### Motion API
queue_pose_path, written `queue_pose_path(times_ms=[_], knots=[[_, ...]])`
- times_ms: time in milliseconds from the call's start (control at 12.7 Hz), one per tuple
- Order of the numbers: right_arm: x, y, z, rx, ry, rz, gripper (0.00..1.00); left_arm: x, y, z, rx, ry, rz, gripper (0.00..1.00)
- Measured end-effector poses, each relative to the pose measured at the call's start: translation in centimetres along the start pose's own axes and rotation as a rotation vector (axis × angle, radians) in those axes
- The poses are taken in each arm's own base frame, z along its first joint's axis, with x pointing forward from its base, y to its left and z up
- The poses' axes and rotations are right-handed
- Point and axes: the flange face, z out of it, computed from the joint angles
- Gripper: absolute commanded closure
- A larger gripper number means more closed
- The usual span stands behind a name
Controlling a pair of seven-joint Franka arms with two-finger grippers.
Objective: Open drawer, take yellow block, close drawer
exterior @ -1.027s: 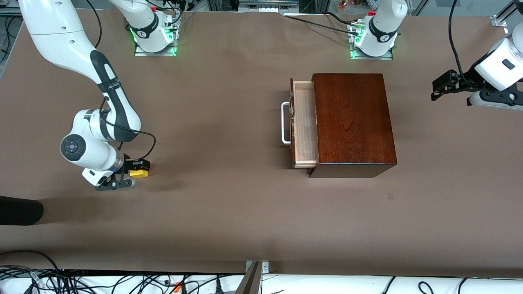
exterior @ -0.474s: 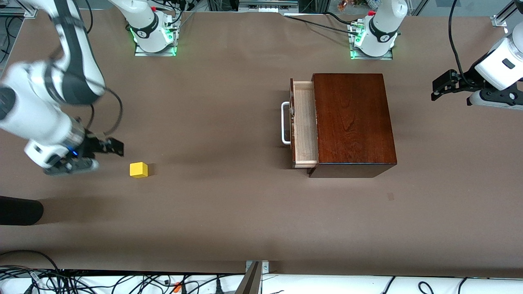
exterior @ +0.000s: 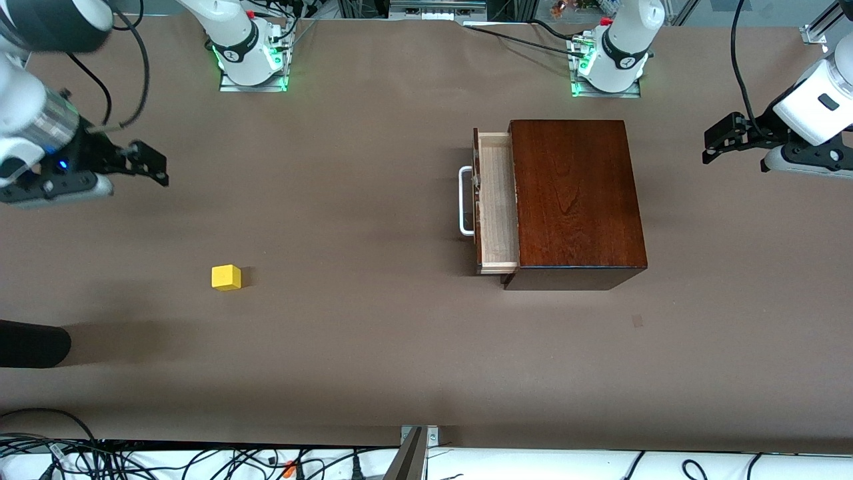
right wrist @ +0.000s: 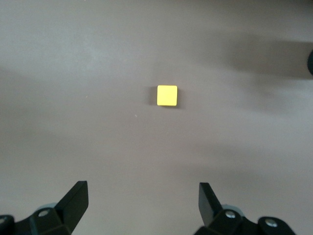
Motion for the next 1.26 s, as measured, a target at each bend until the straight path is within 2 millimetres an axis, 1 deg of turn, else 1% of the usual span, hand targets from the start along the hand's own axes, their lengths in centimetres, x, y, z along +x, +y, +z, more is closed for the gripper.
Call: queue_pose_path(times_ms=[158,474,711,790,869,948,1027,1106,1264], knots=[[-0.5,0.1,-1.2,0.001,-0.012,0.016,0.0,0.0,0.0,0.0,0.0,0.001,0.001,0.0],[-0.2,0.4,-2.3,-0.001,0.009,0.023,0.0,0.0,0.1,0.0,0.0,0.001,0.001,0.0],[0.1,0.5,-2.3,-0.001,0.009,0.023,0.0,0.1,0.1,0.1,0.0,-0.003,0.001,0.0],[0.2,0.5,-2.2,-0.001,0.008,0.024,0.0,0.1,0.3,0.3,0.0,-0.012,0.01,0.0],[0.2,0.6,-2.0,0.0,0.006,0.027,0.0,0.1,1.1,0.6,-0.001,-0.029,0.048,0.0],[0.2,0.8,-2.0,0.0,0.005,0.03,0.0,0.1,2.6,0.9,-0.002,-0.042,0.12,0.0],[0.3,0.9,-1.9,0.0,0.004,0.033,0.0,0.4,5.0,1.5,-0.004,-0.055,0.209,0.0],[0.3,1.0,-1.9,0.0,0.003,0.034,0.0,0.7,8.1,2.4,-0.006,-0.071,0.286,0.0],[0.4,1.0,-1.9,0.0,0.004,0.033,0.0,1.5,15.2,4.5,-0.016,-0.101,0.423,0.0]])
